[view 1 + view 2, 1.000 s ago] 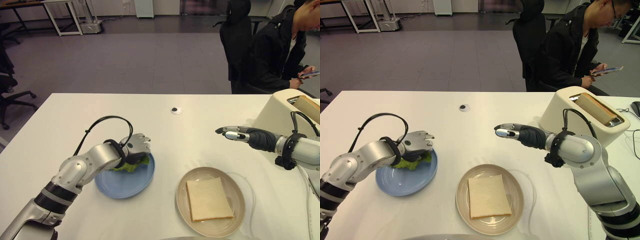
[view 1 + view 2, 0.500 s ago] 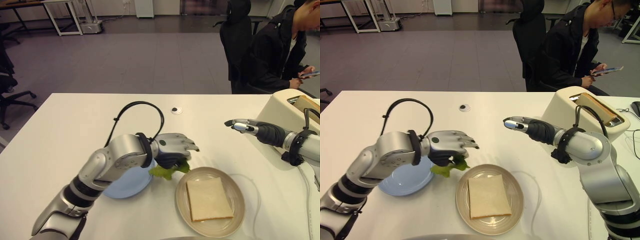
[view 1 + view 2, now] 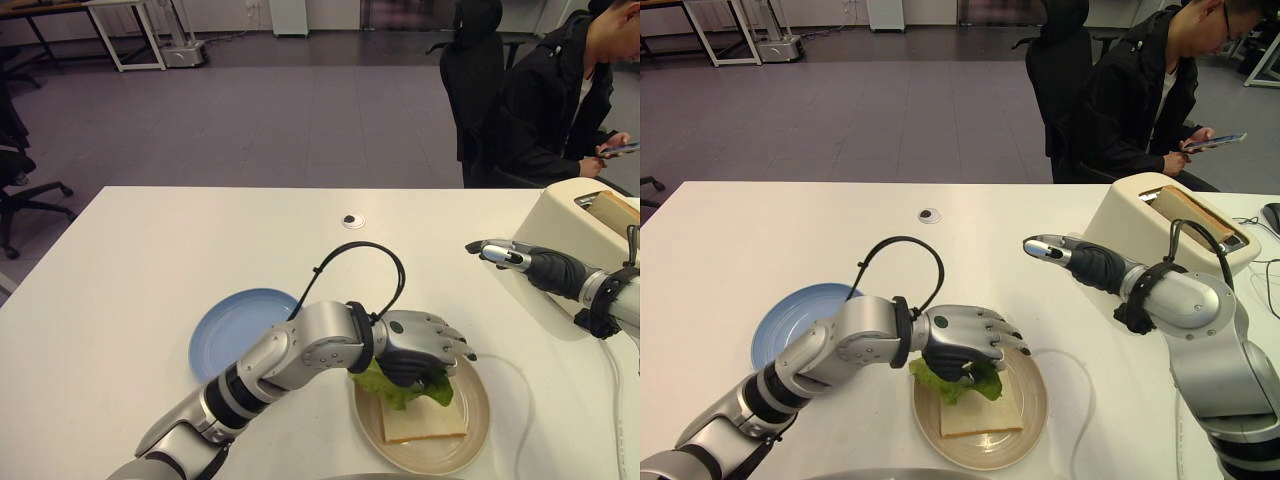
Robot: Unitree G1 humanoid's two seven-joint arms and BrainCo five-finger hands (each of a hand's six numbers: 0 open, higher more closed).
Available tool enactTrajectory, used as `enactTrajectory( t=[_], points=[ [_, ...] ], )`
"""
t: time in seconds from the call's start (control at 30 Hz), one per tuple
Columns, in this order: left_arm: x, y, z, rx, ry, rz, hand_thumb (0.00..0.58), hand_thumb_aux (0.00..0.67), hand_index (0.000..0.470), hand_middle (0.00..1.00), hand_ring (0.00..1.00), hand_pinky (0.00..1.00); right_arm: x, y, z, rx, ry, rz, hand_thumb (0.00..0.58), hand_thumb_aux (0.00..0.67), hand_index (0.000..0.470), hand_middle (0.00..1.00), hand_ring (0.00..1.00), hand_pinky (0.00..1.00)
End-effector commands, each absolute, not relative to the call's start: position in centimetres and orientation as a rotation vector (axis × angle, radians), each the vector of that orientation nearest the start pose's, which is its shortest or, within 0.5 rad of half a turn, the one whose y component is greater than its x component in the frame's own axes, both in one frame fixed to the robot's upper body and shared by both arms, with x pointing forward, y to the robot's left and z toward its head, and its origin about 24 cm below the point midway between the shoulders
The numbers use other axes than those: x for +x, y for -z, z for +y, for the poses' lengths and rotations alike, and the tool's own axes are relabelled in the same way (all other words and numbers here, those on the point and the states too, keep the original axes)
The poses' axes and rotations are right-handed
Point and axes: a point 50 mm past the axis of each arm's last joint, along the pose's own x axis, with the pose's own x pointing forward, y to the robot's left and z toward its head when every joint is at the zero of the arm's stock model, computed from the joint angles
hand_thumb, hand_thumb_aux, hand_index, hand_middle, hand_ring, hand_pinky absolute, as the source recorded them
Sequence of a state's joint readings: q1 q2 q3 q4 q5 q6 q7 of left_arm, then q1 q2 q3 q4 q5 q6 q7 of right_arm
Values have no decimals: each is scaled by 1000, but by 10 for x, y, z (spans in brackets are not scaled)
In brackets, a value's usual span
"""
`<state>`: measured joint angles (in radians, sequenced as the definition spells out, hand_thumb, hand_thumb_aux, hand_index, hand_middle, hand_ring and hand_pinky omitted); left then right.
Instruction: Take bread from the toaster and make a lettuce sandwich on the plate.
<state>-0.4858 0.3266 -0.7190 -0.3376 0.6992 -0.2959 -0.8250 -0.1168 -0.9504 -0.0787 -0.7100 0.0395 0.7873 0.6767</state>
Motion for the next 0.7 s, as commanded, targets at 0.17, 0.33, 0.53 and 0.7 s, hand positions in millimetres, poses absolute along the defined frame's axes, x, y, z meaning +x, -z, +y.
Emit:
enactTrajectory(
  t=[0.17,0.33,0.53,0.7],
  points=[
    [199,-113,-18,1490,1383,-805,580,670,470,0,0,0,226,-190,-214,-904,-536,243,0,0,0,0,0,0],
    [197,-110,-25,1449,1369,-806,580,670,470,0,0,0,226,-189,-213,-904,-544,244,0,0,0,0,0,0],
    [198,-107,-31,1359,1321,-806,580,670,470,0,0,0,227,-189,-212,-907,-555,241,0,0,0,0,0,0],
    [203,-127,-32,1326,1220,-871,580,670,470,0,0,0,228,-187,-211,-910,-566,249,0,0,0,0,0,0]
  ],
)
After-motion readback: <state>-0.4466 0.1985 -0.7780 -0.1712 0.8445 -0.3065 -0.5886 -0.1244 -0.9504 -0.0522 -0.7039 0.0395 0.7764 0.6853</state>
